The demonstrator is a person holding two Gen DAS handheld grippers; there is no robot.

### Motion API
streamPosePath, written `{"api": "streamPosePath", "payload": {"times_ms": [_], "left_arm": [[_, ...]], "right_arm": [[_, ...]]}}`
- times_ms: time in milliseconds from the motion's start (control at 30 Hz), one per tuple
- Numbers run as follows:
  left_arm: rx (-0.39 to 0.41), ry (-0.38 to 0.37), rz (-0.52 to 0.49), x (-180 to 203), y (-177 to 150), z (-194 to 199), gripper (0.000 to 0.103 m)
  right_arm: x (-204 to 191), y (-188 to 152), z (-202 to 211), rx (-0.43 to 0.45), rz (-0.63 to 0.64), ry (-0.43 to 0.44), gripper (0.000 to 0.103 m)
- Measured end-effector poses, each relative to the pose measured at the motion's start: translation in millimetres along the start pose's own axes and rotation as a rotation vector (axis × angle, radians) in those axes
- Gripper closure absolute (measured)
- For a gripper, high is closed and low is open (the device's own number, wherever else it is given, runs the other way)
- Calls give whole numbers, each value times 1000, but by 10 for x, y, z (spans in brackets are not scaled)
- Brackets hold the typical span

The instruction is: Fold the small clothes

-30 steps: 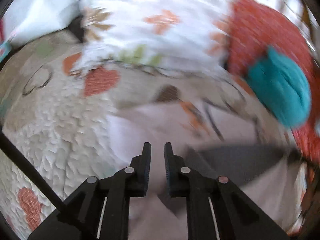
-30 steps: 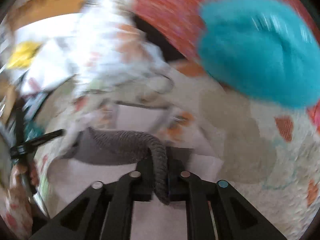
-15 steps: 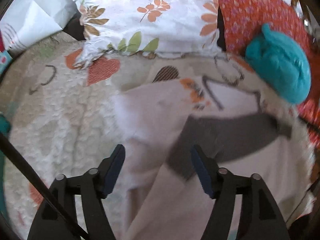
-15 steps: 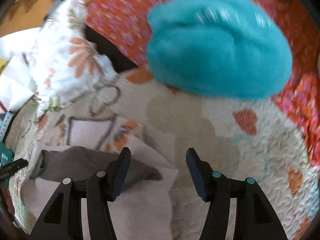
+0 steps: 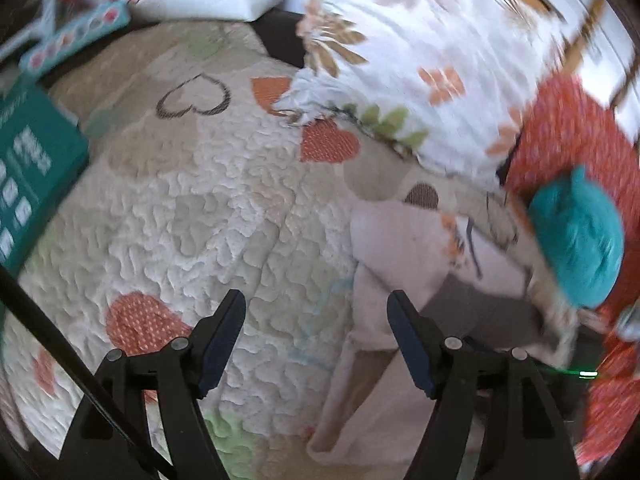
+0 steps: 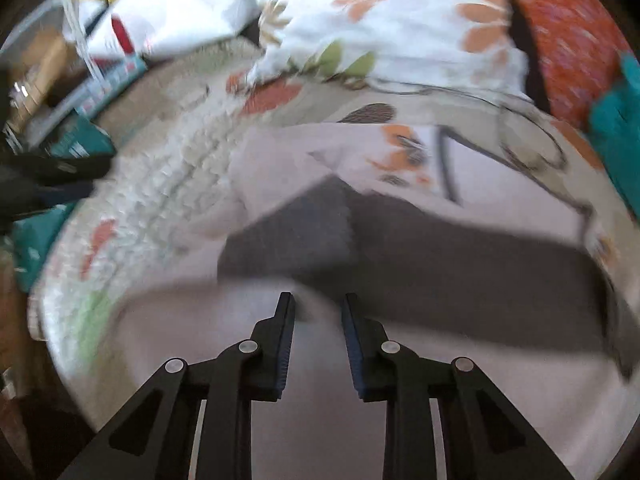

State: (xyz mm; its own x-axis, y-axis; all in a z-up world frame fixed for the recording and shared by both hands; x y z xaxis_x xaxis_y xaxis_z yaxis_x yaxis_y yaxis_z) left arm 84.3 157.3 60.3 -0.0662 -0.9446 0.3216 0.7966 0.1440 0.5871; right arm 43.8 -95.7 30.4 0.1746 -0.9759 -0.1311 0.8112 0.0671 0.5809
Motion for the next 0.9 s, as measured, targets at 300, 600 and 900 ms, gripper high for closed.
{"api": "streamPosePath", "payload": {"times_ms": [300,600,900], "left_arm": [[-13,-46,25,-103,65,13,31],[-68,-67,-63,-141,-181,-31,31],[-240,6,-232,92,-788,-533,31]], "right_arm": [[-445,848,-900,-88,70,-62,70],[-109,992,-192,11,-87,-57,55],[1046,-179,1147,52,-138,-273,50]]}}
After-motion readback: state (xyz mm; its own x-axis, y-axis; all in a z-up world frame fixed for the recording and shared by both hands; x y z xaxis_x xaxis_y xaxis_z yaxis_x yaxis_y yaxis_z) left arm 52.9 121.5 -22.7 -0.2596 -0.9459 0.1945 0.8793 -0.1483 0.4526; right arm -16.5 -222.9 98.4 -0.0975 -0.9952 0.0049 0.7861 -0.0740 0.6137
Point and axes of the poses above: each gripper's, at about its wrist camera, not at the fingertips, and z roughly against the way its jaws point, x to its right, y to its top, the point moved 1 cm from there along -z, roughly the way its jaws point, and after that the axes turned 7 degrees about x, right-handed, at the moved point
